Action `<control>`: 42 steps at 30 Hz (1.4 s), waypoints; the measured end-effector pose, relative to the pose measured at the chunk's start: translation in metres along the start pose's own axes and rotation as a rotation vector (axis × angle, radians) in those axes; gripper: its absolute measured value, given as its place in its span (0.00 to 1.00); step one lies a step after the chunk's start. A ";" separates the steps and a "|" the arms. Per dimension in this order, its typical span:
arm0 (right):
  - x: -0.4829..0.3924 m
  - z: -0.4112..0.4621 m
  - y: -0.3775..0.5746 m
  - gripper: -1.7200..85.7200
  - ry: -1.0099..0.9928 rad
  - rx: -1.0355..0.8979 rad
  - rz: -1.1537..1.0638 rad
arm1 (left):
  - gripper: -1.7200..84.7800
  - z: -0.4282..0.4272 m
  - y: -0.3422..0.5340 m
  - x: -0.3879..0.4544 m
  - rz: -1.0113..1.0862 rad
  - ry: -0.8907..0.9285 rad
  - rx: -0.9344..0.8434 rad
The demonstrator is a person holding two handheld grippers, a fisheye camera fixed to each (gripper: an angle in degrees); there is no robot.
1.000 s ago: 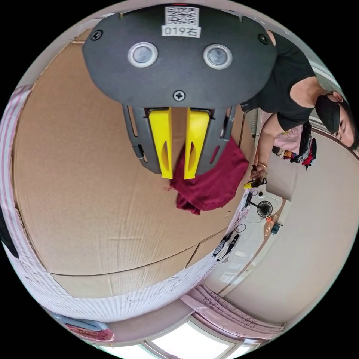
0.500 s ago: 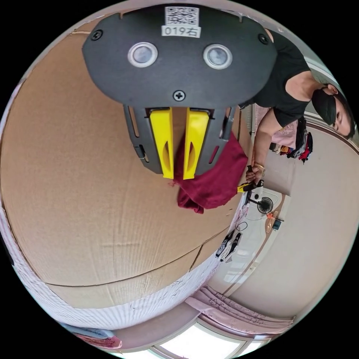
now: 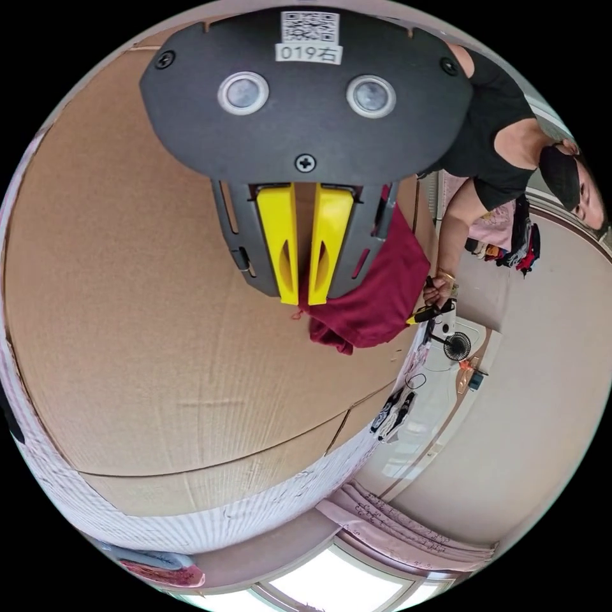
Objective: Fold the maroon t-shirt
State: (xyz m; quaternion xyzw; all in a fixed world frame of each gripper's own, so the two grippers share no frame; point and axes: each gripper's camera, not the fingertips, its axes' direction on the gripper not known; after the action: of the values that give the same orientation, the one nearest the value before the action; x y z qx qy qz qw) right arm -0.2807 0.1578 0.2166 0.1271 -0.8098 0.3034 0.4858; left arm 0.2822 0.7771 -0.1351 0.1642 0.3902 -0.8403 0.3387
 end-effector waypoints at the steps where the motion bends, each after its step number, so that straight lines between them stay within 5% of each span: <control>1: 0.002 -0.001 0.005 0.06 -0.022 0.005 0.002 | 0.04 0.003 0.000 0.002 -0.001 0.006 0.000; 8: -0.021 -0.034 0.066 0.10 -0.076 0.073 -0.050 | 0.03 0.025 0.007 0.043 0.016 -0.004 0.030; 13: -0.053 -0.069 0.150 0.09 -0.077 0.149 -0.098 | 0.03 0.022 0.023 0.084 0.017 -0.171 0.140; 17: -0.095 -0.070 0.230 0.08 -0.076 0.205 -0.202 | 0.03 0.052 0.040 0.192 0.299 -0.217 0.193; 24: -0.107 -0.044 0.298 0.11 0.058 0.197 -0.140 | 0.06 0.237 0.058 0.415 0.841 -0.026 -0.139; 30: -0.083 -0.041 0.331 0.11 -0.084 0.192 -0.093 | 0.09 0.377 0.044 0.504 0.877 -0.043 -0.336; 42: -0.097 -0.009 0.347 0.06 -0.064 0.080 -0.149 | 0.13 0.505 -0.014 0.611 1.114 -0.199 -0.485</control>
State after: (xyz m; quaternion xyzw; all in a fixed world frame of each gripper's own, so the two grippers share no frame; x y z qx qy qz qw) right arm -0.4000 0.4263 0.0085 0.2160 -0.8004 0.2941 0.4756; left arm -0.1710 0.1266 -0.1339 0.1826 0.3925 -0.4356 0.7892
